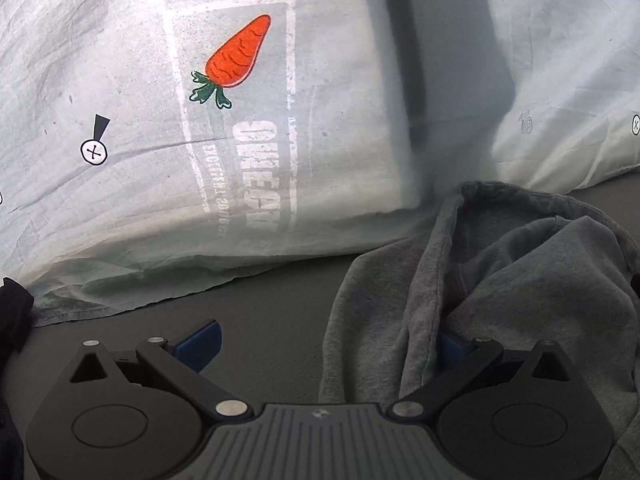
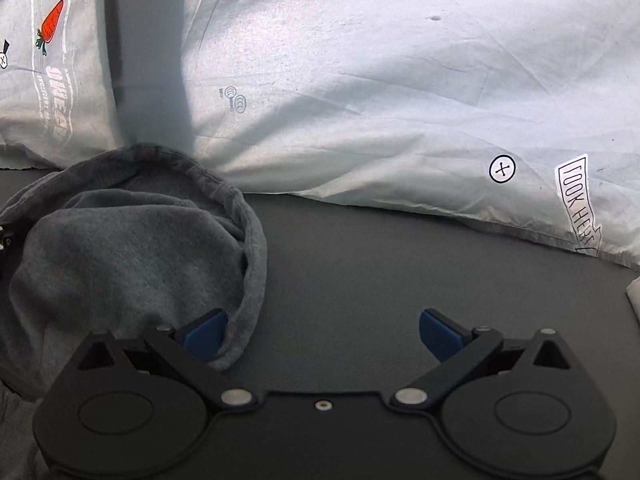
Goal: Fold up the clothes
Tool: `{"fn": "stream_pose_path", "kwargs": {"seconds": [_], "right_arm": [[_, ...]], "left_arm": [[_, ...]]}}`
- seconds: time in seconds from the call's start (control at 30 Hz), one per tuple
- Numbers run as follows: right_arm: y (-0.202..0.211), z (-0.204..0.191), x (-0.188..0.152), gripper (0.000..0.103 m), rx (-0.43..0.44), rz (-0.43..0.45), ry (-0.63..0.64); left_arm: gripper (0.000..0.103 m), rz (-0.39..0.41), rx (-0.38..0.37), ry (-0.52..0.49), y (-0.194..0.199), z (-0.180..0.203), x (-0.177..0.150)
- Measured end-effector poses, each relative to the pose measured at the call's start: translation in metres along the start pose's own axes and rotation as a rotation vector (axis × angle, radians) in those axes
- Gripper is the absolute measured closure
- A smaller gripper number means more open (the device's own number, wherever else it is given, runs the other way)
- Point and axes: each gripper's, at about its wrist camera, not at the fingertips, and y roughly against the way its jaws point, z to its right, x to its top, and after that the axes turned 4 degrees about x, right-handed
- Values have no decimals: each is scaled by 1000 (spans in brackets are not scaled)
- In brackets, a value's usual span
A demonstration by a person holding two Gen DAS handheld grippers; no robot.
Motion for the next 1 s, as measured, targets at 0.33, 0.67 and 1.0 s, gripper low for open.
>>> {"fn": "stream_pose_path", "kwargs": {"seconds": [0.33,0.67,1.0], "right_arm": [[2,-5,5,0,-152,18,115],[116,-3,1,0,-217,276,145],[196,-7,-35,0,-242,383,171]], "left_arm": [[0,40,231,112,32,-46,13],[0,140,204,329,147,-103,-6],[0,162,201,393,228,-116,-51]]}}
